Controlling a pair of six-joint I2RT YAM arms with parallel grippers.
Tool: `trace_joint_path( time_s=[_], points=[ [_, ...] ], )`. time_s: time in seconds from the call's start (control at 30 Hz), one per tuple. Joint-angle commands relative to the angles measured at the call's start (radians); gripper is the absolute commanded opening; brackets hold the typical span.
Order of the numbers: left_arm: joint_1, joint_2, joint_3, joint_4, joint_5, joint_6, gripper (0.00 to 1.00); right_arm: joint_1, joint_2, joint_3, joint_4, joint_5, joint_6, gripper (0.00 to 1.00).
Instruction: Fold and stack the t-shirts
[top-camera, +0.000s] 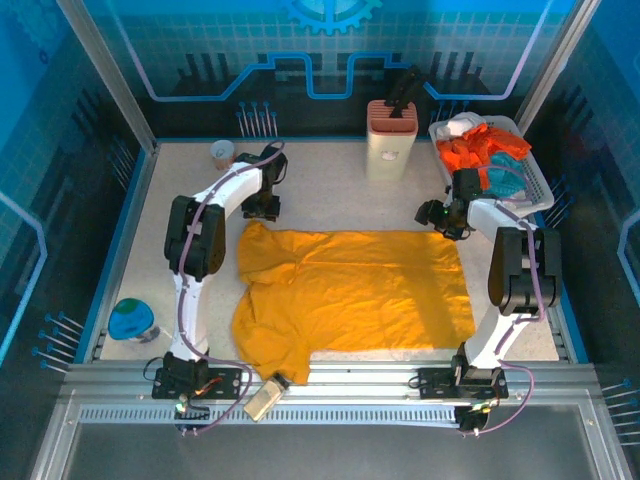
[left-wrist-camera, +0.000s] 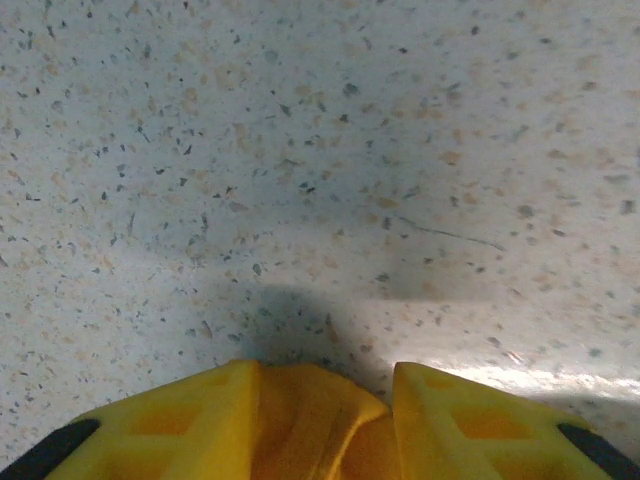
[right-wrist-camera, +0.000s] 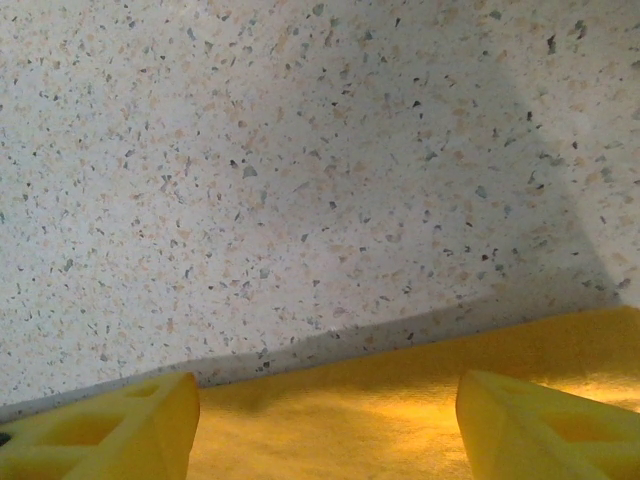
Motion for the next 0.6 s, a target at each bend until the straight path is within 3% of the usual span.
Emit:
trace_joint_path(
  time_s=[0.0,0.13,0.37,0.57],
  points=[
    [0.01,0.024,0.035,-0.071,-0.024,0.015,0.36,0.014,0.051,-0.018,-0.082,-0.002,0.014,0.69],
    [0.02,0.019,0.02,-0.075,-0.034,0.01,0.3,0.015,0.058,-0.031,-0.078,0.01,0.027,0.68],
    [0.074,-0.031,-0.004,-0.071,0.008,-0.024,0.05,0.019,0.067,-0.026,-0.106,0.076,0.048,0.57],
    [0.184,-0.167,-0.143,0.009,0.145,-0.119,0.0,0.021,0.074,-0.014,-0.142,0.149,0.059,0.41]
  ],
)
